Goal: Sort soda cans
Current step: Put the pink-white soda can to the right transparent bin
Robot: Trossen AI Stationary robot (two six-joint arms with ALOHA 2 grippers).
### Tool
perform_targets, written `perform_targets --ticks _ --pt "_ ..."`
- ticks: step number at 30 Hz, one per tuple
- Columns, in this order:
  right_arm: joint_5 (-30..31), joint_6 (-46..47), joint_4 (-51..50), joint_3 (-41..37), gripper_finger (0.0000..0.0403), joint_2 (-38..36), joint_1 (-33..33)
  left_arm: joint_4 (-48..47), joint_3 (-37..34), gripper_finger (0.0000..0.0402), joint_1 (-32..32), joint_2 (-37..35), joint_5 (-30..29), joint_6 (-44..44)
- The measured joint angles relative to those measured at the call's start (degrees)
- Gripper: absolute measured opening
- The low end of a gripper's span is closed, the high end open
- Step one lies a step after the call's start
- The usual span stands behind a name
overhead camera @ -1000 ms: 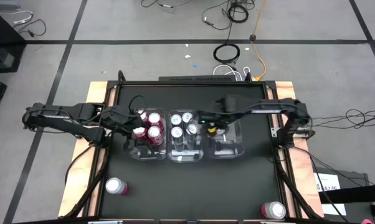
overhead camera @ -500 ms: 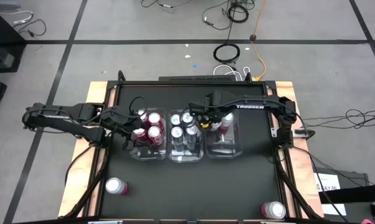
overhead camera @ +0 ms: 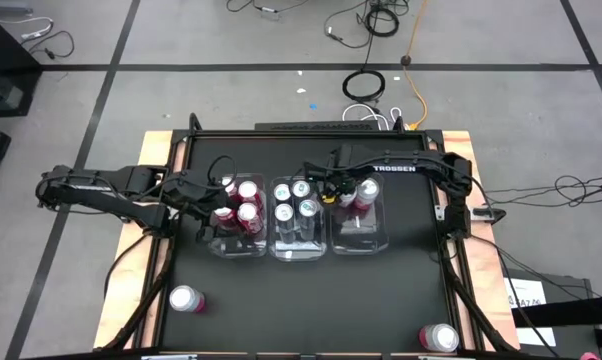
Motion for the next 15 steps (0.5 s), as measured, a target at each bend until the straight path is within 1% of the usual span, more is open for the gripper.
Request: perform_targets --ticks 7,15 --pt "-0.18 -0.32 0.87 -0.68 0.0292 -0.34 -0.64 0.02 0.0 0.0375 0.0 0.0 0.11 0.0" --pt "-0.52 -1.67 1.59 -0.72 0.0331 -0.35 -2.08 0.06 0.0 0.0375 0.0 0.0 0.11 -0.06"
